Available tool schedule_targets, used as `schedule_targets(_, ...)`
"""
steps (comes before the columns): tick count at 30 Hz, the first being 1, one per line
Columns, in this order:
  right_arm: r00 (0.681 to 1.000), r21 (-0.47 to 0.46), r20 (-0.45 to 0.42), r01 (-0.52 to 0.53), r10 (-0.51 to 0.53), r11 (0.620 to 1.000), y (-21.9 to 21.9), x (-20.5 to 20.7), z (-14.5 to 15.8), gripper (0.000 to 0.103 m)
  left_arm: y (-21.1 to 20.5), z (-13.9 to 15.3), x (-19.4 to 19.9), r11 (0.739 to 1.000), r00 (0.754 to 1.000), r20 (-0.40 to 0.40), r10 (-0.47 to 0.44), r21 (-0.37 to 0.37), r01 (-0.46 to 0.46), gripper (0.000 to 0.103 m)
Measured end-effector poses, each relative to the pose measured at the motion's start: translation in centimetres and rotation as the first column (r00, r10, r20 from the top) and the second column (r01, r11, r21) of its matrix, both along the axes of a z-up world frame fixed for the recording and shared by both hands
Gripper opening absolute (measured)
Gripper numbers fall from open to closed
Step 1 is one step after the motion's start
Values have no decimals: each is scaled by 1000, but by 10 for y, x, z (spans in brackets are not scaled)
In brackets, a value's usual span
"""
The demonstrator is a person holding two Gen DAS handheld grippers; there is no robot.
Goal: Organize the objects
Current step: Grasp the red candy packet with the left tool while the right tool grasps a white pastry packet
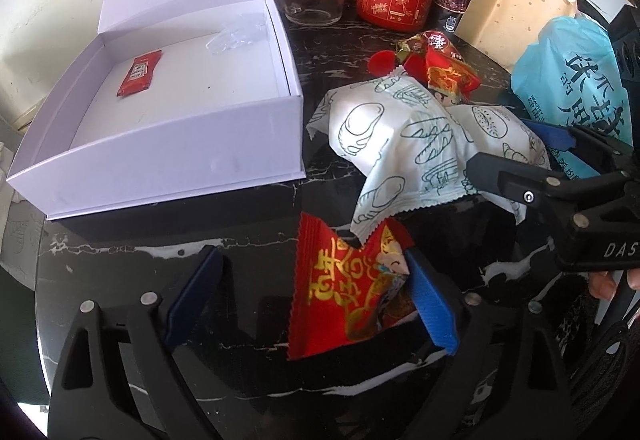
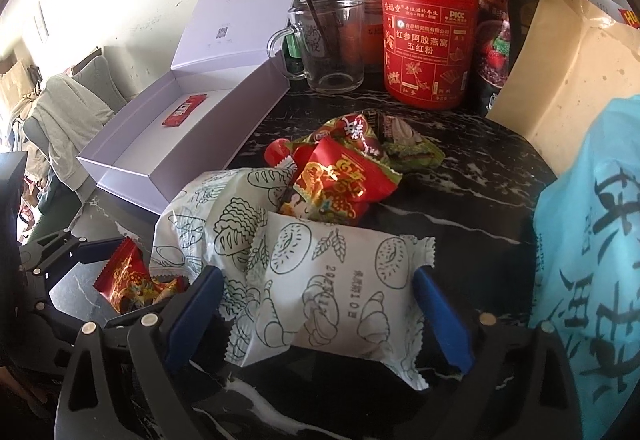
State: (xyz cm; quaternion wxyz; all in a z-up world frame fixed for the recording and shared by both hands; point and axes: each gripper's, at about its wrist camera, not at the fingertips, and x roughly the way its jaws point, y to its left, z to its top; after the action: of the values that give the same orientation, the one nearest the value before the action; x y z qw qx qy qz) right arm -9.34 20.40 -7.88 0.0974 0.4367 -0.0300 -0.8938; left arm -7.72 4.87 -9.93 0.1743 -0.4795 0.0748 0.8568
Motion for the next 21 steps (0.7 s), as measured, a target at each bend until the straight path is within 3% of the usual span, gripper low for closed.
schedule_targets(5, 1000, 21, -22, -2, 2, 1000, -2, 5, -2, 95, -4, 0, 3, 1000, 1000, -25, -1, 27, 2, 91)
schedule_targets(7, 999, 45, -34, -4, 5, 999, -5, 8, -1, 87, -5, 0, 4, 999, 999, -32, 0, 38, 1, 88)
schedule_targets(9, 999, 54, -39, -6, 8, 999, -5, 11, 0, 79, -6, 2, 7, 999, 999, -40, 6, 46, -4, 73)
schedule_targets(13, 999, 54, -39, -17, 19, 998, -3, 16, 1, 71, -11, 7, 13, 998, 999, -26, 20, 65, -18, 56)
schedule_targets(21, 996, 79, -16, -91, 92, 993, -14, 43, 4, 70, -20, 9, 36, 998, 1000, 4, 5, 68, -5, 52)
